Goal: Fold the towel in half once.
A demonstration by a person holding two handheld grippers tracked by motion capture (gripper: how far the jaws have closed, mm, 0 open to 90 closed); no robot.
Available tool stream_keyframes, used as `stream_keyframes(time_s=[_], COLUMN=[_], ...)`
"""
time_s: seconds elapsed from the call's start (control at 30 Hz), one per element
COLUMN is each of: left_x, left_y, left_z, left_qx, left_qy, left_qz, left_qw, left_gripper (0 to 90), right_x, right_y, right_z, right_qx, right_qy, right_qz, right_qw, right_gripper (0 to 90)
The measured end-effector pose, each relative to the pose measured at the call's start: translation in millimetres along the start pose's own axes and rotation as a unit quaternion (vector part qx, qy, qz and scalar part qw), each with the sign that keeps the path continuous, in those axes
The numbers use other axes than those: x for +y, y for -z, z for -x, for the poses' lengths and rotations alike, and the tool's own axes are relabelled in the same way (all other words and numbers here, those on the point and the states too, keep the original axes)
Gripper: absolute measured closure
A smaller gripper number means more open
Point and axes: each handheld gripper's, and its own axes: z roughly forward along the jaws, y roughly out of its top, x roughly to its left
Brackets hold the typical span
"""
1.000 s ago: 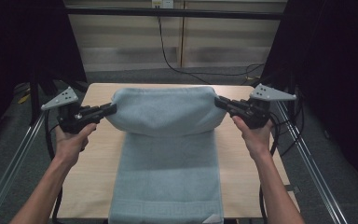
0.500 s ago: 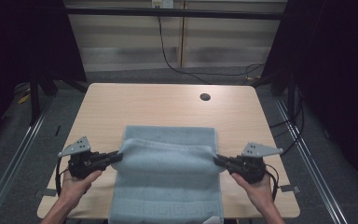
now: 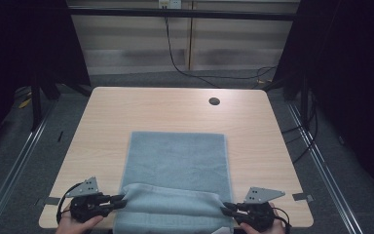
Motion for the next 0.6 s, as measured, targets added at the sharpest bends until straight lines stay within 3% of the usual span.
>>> stream_keyframes(time_s=[0.07, 0.17, 0.23, 0.33, 0.47, 0.53, 0.6], left_x=[-1.9, -6.0, -7.0, -1.7, 9.6, 21.4, 28.7], left_y=[1.5, 5.3, 16.7, 31.4, 39.9, 30.6, 20.1], left_z=[3.8, 9.3, 17.3, 19.0, 10.1, -5.1, -17.1], left_qx=[-0.011, -0.022, -0.025, -0.019, -0.006, 0.014, 0.018], left_qy=[-0.003, -0.004, -0.008, -0.006, -0.002, -0.001, 0.004], left_qz=[-0.002, -0.006, 0.015, 0.057, 0.081, 0.068, 0.059], left_qw=[0.9999, 0.9997, 0.9995, 0.9981, 0.9967, 0.9976, 0.9981], left_gripper=[71.6, 66.4, 61.7, 56.4, 56.9, 57.2, 57.2], right_x=[-1.2, -5.4, -6.9, -4.3, 0.8, 10.2, 16.5], right_y=[4.7, 11.0, 16.6, 25.2, 32.0, 28.7, 22.2], right_z=[-3.3, -10.2, -13.2, -10.5, -4.0, 2.8, 10.3], right_qx=[0.020, 0.029, 0.043, 0.028, 0.021, 0.013, 0.012], right_qy=[0.001, 0.004, 0.003, 0.002, -0.009, -0.004, -0.006], right_qz=[0.004, -0.010, -0.007, 0.003, 0.033, 0.043, 0.050], right_qw=[0.9998, 0.9995, 0.9990, 0.9996, 0.9992, 0.9990, 0.9987], right_gripper=[75.3, 69.7, 66.1, 63.5, 63.2, 61.7, 61.3])
